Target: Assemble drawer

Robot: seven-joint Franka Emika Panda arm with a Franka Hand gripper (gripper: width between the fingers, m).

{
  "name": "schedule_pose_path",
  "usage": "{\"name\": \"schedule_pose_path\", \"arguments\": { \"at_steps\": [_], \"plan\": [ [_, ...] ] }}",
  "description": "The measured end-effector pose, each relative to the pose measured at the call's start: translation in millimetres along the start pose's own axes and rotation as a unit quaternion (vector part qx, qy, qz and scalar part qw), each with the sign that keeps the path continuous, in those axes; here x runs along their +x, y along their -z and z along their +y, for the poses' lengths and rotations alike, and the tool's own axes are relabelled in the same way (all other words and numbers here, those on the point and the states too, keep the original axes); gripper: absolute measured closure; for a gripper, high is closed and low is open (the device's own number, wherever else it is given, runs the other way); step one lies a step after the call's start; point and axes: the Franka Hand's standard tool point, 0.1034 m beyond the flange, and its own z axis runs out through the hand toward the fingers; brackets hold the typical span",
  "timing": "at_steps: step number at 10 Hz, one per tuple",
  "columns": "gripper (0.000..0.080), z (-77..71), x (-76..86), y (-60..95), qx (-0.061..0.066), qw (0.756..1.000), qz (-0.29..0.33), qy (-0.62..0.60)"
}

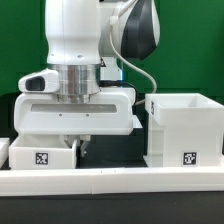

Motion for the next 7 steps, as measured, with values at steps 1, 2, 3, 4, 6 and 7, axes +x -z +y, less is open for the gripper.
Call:
{"name": "schedule_pose_path", "arguments": {
  "at_steps": [1,2,3,4,6,7],
  "plan": [
    [0.0759,0.0,0.0,0.0,0.0,1.0,0.0,0.0],
    [0.0759,-0.1,-0.5,0.6,0.0,1.0,0.0,0.013],
    [0.0758,-0.7,-2.2,3.0,0.0,0.999,0.0,0.043],
    [0.0758,-3.5,-3.8,7.0,0.003,0.997,-0.001,0.078],
    [0.0758,-3.7,-5.5,6.6,0.005,0.997,-0.006,0.077],
    [0.0758,-3.0,-6.0,5.9,0.004,0.994,-0.007,0.105]
  ]
}}
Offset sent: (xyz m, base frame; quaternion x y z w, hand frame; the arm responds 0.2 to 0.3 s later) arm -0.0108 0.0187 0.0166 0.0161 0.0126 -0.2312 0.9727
